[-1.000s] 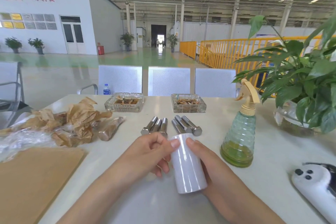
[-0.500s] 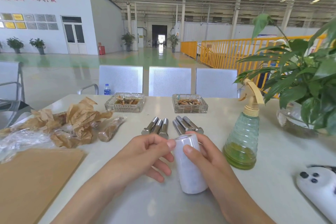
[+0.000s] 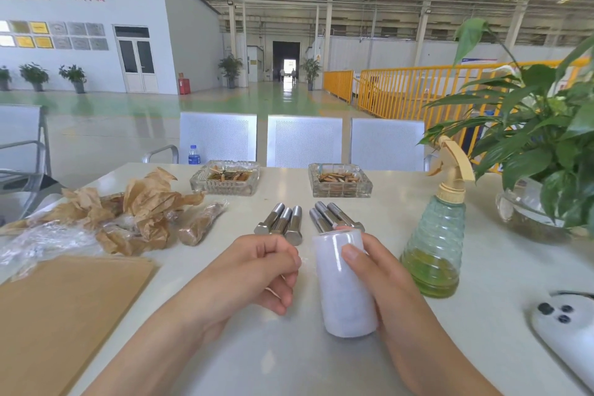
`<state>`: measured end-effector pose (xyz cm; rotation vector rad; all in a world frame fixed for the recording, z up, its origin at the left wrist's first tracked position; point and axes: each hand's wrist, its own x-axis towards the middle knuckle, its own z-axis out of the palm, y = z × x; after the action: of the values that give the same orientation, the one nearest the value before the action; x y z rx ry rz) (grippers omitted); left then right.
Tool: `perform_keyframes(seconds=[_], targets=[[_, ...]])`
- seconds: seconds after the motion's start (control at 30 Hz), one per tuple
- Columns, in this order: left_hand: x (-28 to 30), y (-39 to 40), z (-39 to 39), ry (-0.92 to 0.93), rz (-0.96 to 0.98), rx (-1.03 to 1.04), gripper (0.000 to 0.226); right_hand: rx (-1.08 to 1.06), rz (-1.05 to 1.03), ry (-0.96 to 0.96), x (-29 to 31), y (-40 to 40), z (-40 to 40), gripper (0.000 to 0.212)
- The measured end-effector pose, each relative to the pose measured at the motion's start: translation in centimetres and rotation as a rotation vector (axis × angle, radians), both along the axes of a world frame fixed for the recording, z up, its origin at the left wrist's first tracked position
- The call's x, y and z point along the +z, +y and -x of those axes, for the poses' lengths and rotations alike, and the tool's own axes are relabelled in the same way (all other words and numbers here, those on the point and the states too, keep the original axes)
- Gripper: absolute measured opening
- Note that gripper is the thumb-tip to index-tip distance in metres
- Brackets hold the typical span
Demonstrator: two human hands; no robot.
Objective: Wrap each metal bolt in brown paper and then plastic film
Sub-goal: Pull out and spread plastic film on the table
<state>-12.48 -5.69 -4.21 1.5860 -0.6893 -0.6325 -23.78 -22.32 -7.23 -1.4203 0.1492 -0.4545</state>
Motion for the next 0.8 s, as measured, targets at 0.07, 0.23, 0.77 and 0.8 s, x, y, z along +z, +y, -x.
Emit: perform_keyframes(seconds=[0.07, 0.23, 0.77, 0.8], targets=[[0.1, 0.0, 0.0, 0.017, 0.007, 0.012, 0.011, -0.004, -0.119, 0.019, 0.2, -0.2, 0.1, 0.044], [0.4, 0.5, -0.6, 0.063, 0.070, 0.029, 0.005, 0.115, -0.359, 0.102, 1.0, -0.9, 0.7, 0.051], [-0.7, -1.0, 0.3, -0.116, 0.054, 0.112, 0.019, -0.152, 0.123, 0.105, 0.6, -0.9, 0.7, 0.048], [-0.9, -1.2, 0.4, -0.143, 0.017, 0.146, 0.020, -0.171, 0.202, 0.059, 0.6, -0.8, 0.7, 0.049]])
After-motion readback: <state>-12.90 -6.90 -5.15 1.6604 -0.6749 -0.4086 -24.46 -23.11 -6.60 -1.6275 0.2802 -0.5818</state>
